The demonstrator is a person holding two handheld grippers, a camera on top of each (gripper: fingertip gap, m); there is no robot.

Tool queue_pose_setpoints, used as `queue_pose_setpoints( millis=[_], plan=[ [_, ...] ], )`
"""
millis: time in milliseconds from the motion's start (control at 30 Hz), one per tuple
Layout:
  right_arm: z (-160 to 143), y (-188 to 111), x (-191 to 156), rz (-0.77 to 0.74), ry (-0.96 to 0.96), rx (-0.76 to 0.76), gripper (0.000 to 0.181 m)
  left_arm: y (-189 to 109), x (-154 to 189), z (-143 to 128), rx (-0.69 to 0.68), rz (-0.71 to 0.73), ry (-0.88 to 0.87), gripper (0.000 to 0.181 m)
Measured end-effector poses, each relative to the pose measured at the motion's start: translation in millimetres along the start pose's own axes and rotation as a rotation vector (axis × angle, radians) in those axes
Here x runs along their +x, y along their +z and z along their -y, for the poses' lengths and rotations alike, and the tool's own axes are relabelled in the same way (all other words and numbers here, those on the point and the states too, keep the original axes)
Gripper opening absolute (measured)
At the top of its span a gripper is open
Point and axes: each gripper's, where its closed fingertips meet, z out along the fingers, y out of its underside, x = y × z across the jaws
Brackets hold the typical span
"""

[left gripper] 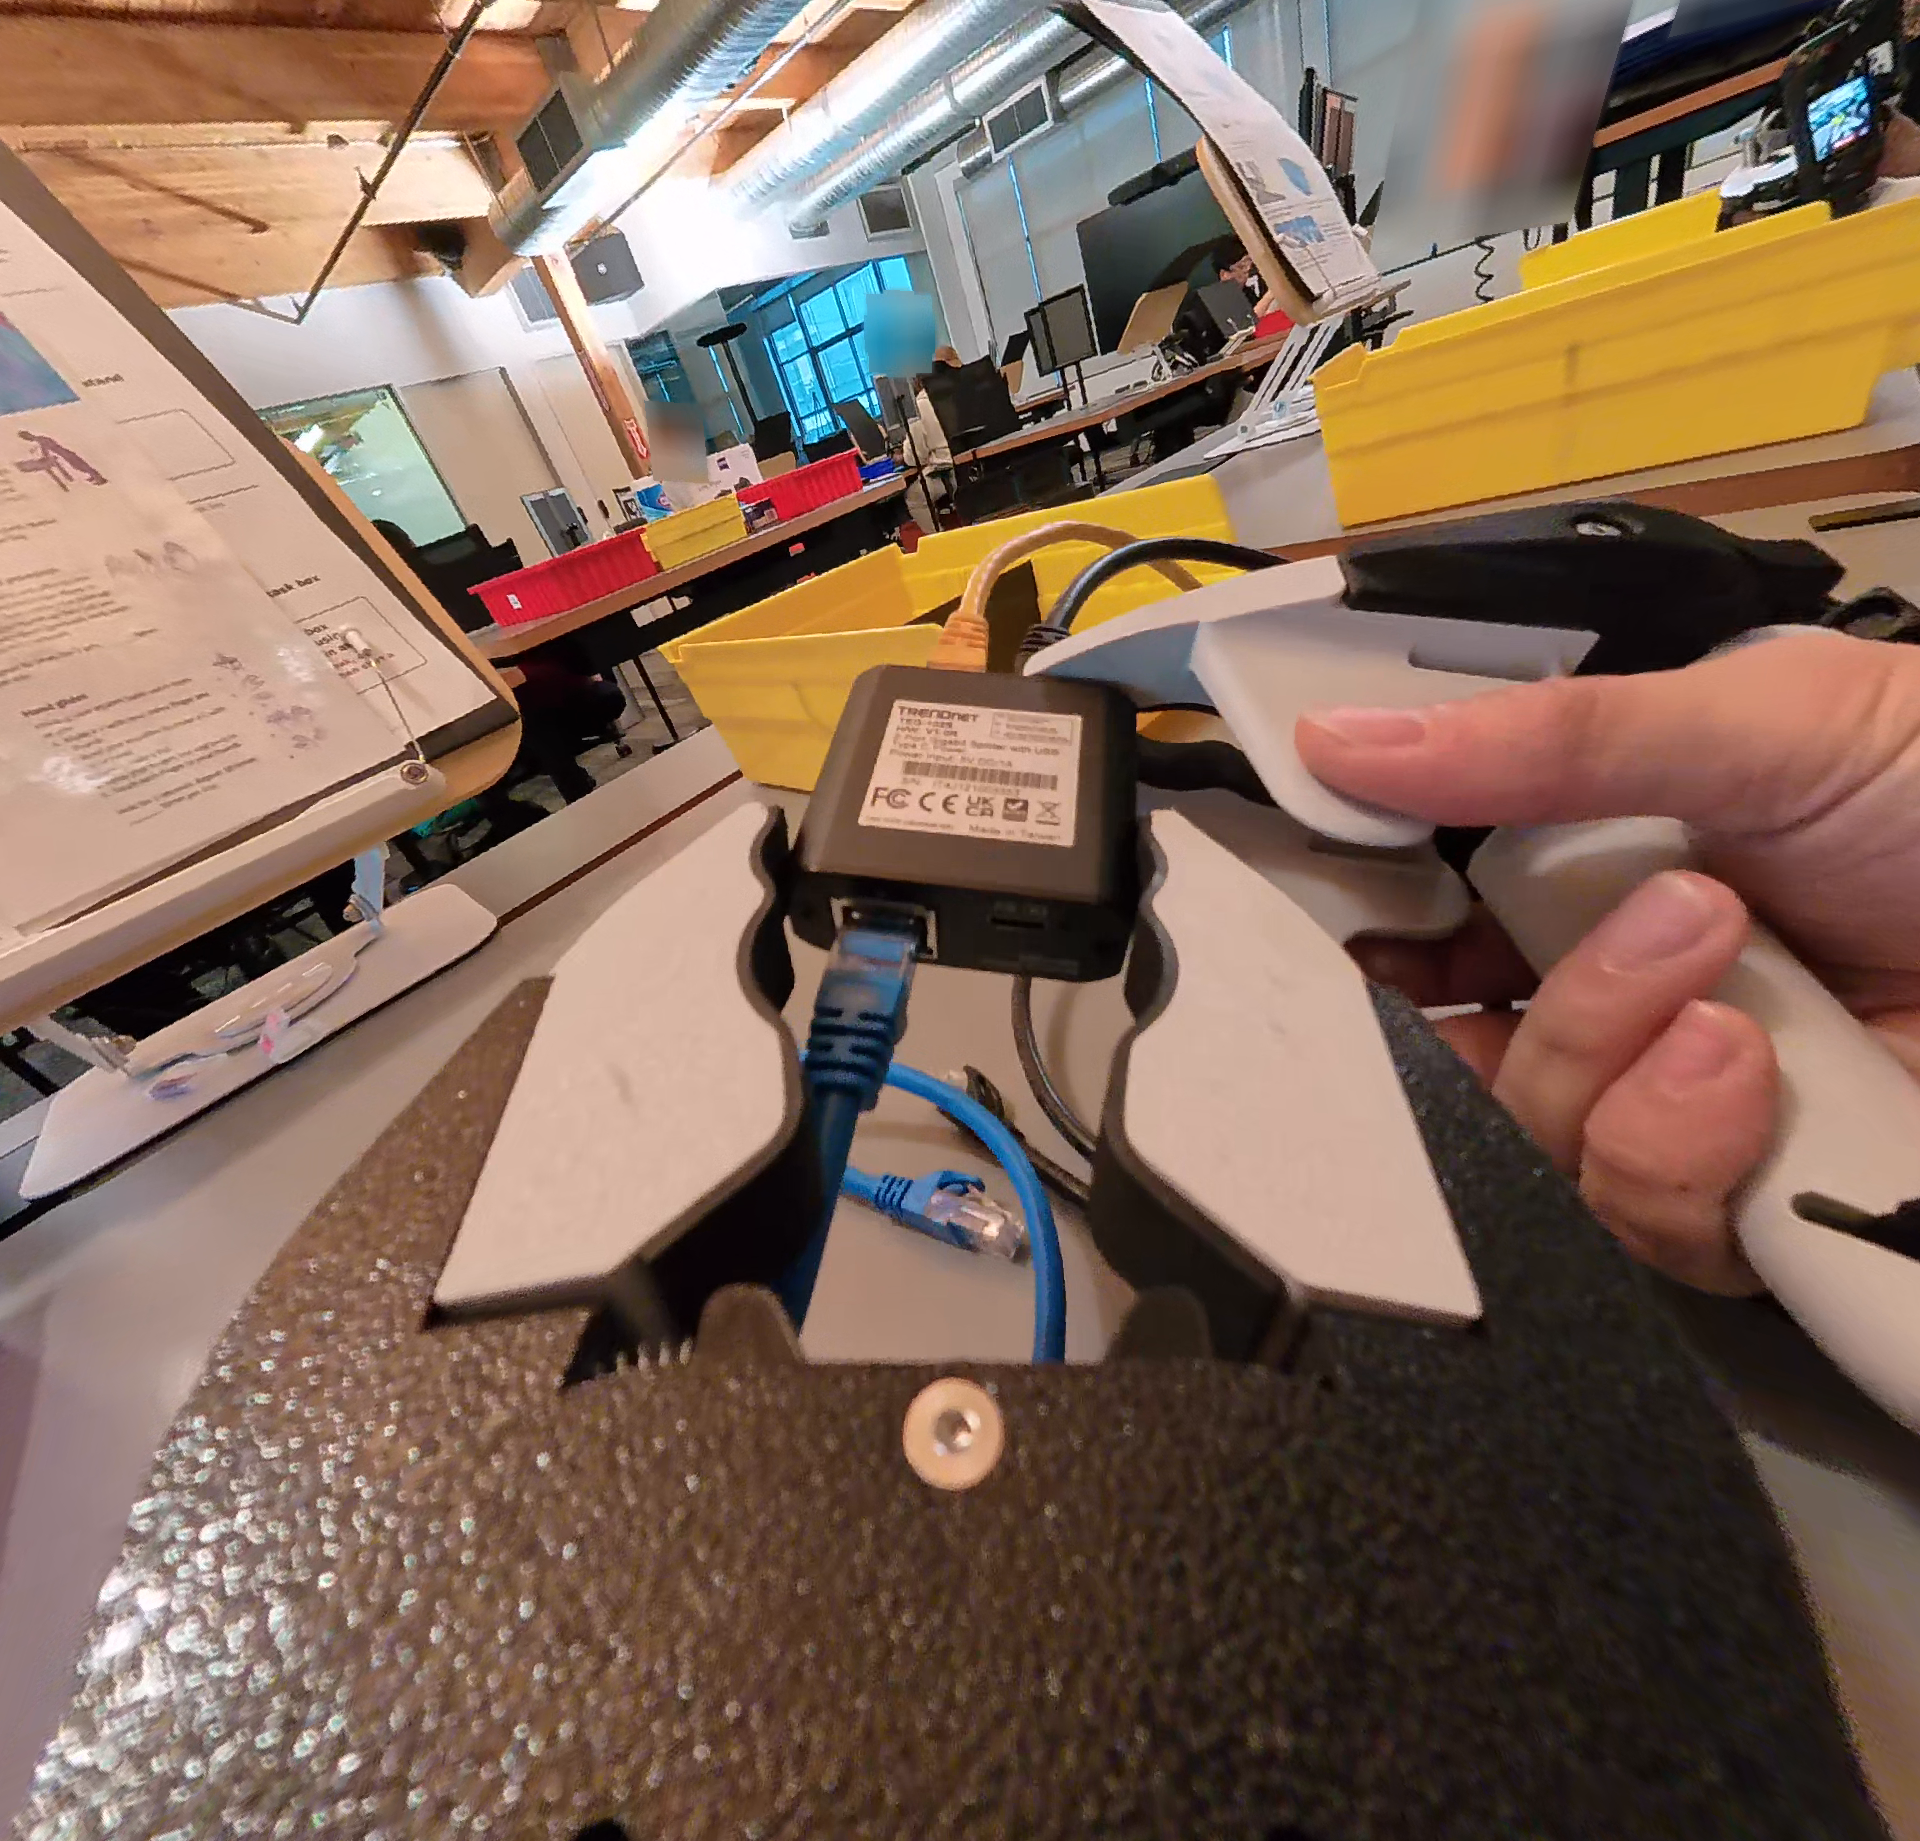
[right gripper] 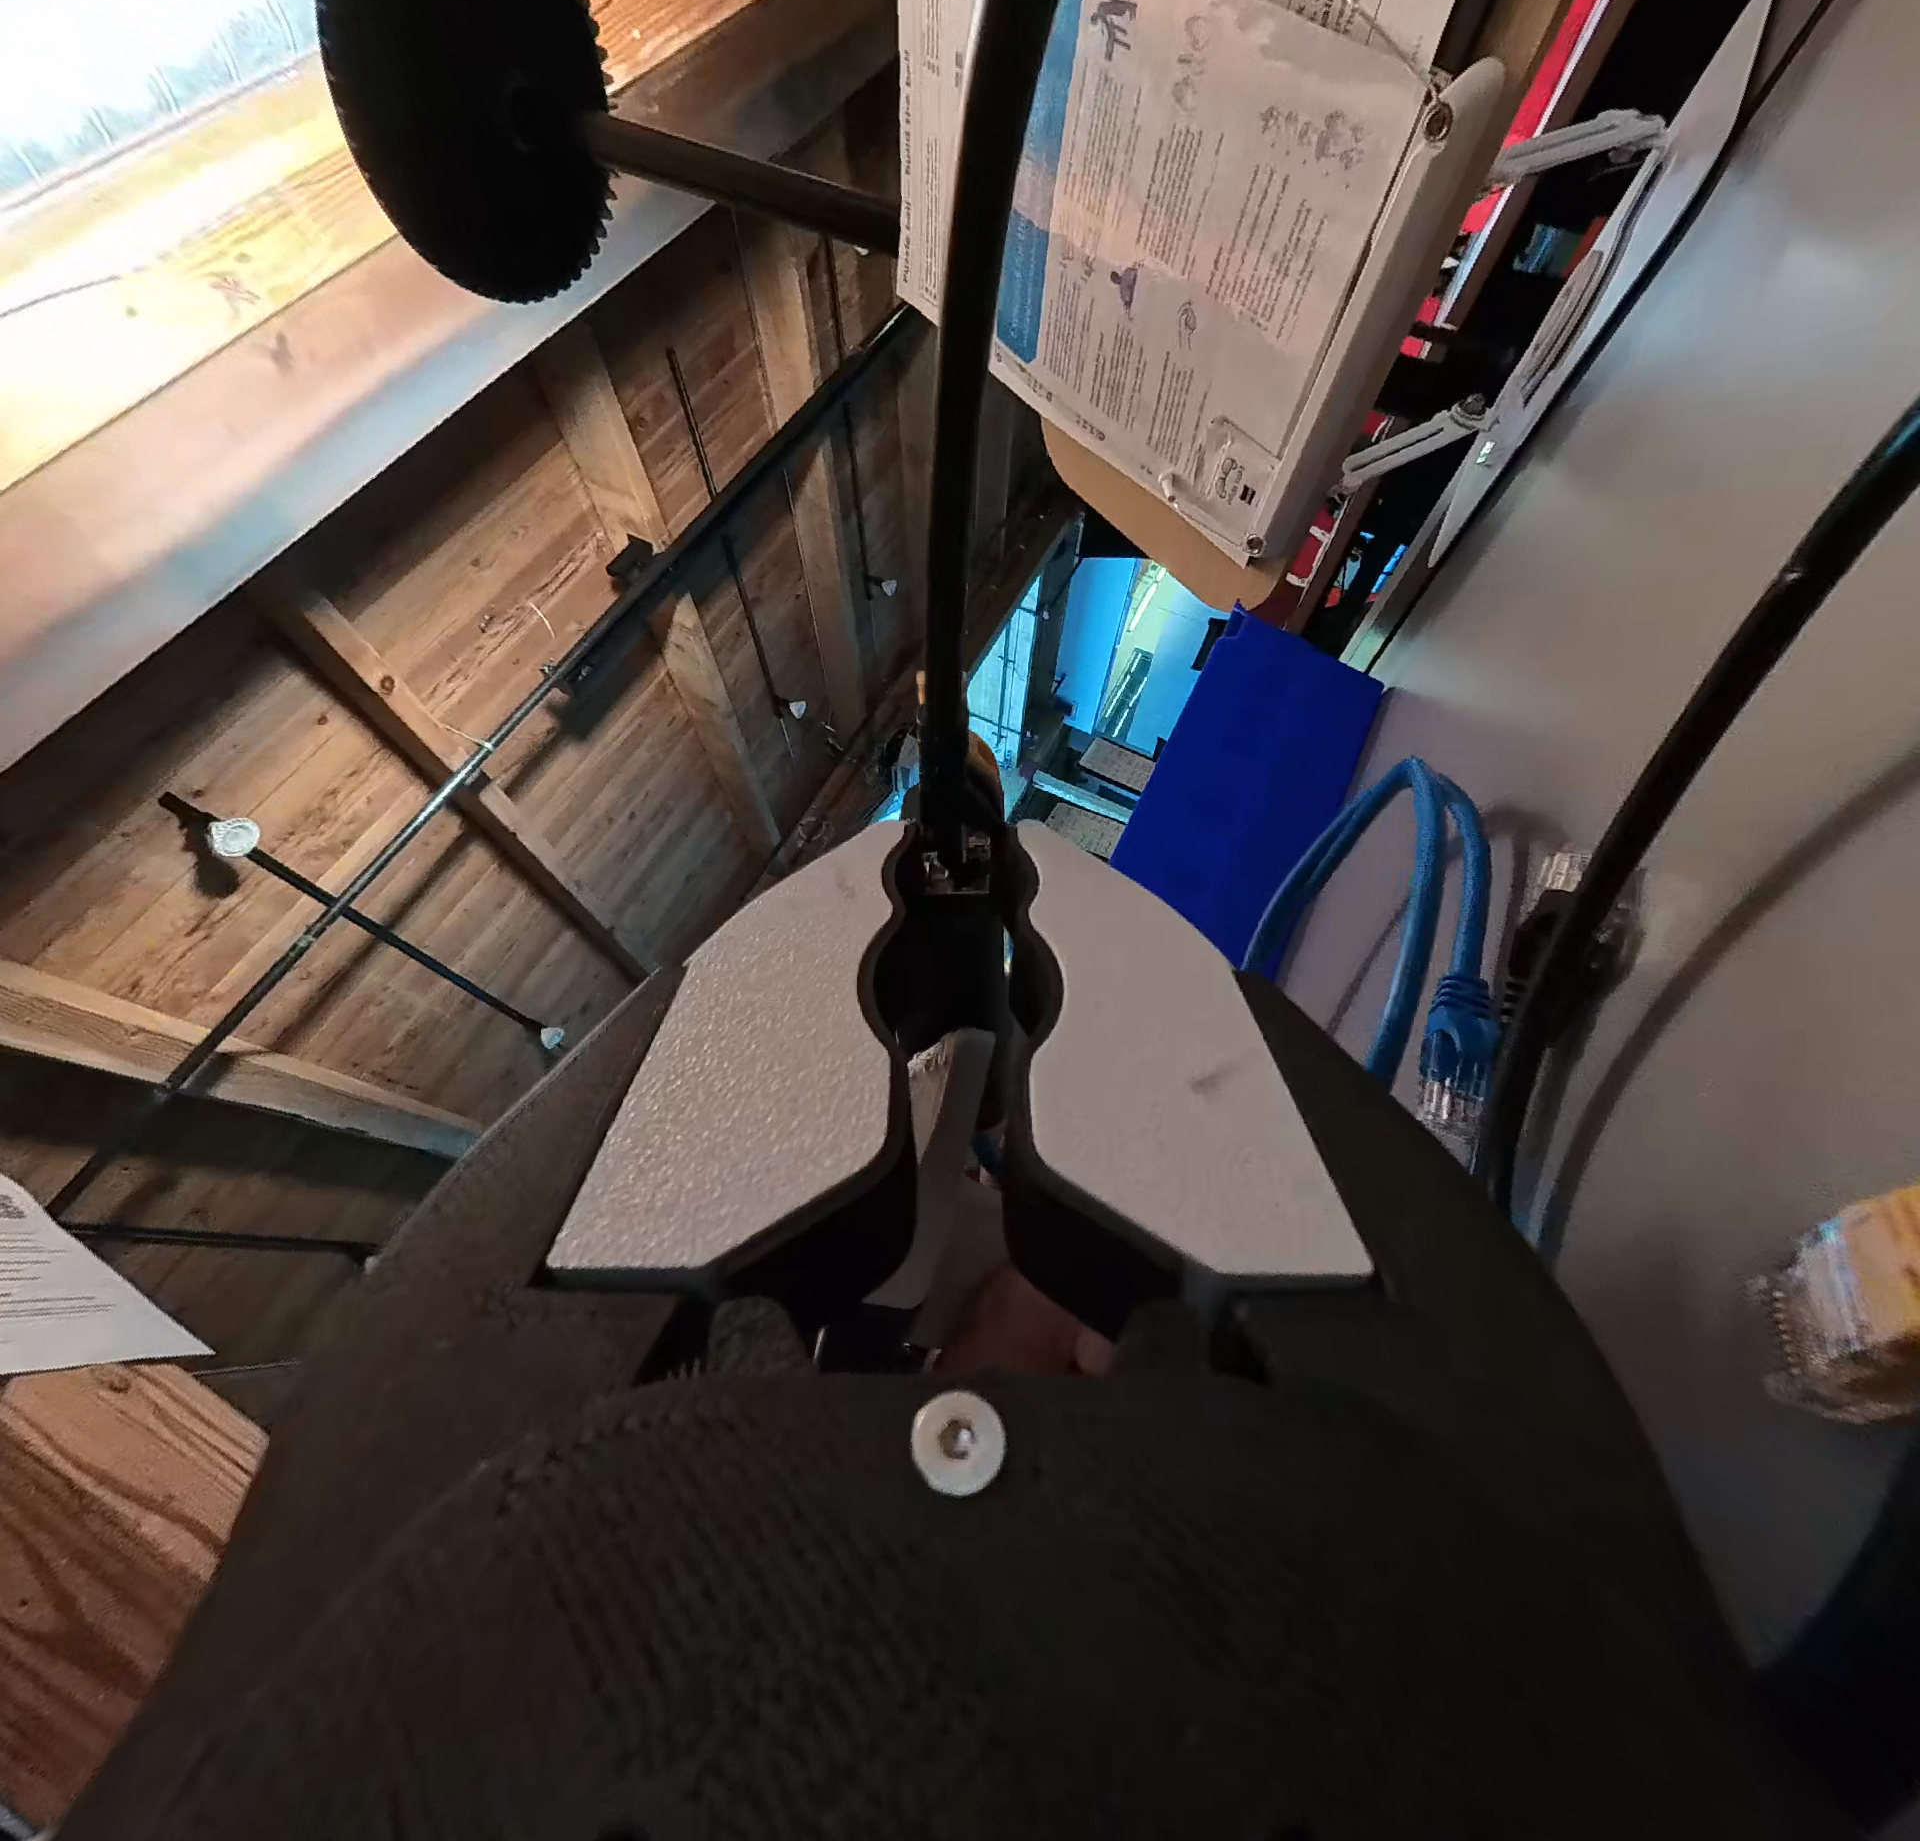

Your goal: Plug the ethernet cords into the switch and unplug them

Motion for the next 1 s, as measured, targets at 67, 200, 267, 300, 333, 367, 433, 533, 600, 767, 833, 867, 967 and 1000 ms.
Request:
queue_pose_setpoints(
  millis=[67,200,267,300,333,367,433,533,600,767,833,867,967,1000],
  plan=[
    [0.2,0.0,-0.2,-0.006,-0.02,-0.001,0.014,0.0,0.0,0.0,0.001,-0.003,-0.005,0.062],
    [0.4,0.4,0.7,-0.004,0.0,0.013,0.014,0.0,-0.4,0.0,0.001,0.005,-0.006,0.062],
    [0.8,0.0,0.7,-0.004,0.001,0.021,0.014,0.1,0.0,-0.1,-0.001,0.006,-0.001,0.062],
    [0.8,-0.1,0.5,-0.001,0.007,0.024,0.014,0.1,0.1,0.1,0.0,0.008,0.001,0.062],
    [0.8,-0.1,0.2,0.002,0.009,0.027,0.014,0.1,0.2,0.2,0.001,0.009,0.0,0.062],
    [0.8,-0.4,0.5,0.001,0.009,0.029,0.014,0.1,0.3,0.2,0.0,0.007,-0.002,0.062],
    [0.6,-0.1,-0.3,0.008,0.006,0.027,0.014,0.1,0.4,0.3,0.0,0.009,-0.001,0.062],
    [0.9,-0.3,-0.4,0.009,0.005,0.033,0.014,0.2,0.6,0.5,0.001,0.005,-0.014,0.062],
    [0.6,0.1,0.5,0.003,0.004,0.03,0.014,0.1,0.1,0.2,-0.001,0.007,-0.017,0.062],
    [0.6,-0.3,0.7,0.002,0.007,0.034,0.014,0.2,0.2,0.0,-0.002,0.0,-0.023,0.062],
    [0.9,-0.9,1.2,-0.001,0.005,0.035,0.014,0.3,0.7,-0.3,-0.005,0.003,-0.01,0.062],
    [0.9,-1.3,1.7,-0.004,0.002,0.034,0.014,0.4,0.9,-0.7,-0.008,0.003,-0.005,0.062],
    [2.1,-2.7,5.5,-0.046,-0.055,0.031,0.014,1.3,1.6,-2.8,-0.025,0.015,0.019,0.062],
    [2.3,-3.3,5.4,-0.055,-0.089,0.03,0.014,1.6,2.1,-2.8,-0.028,0.021,0.034,0.062]
  ],
)
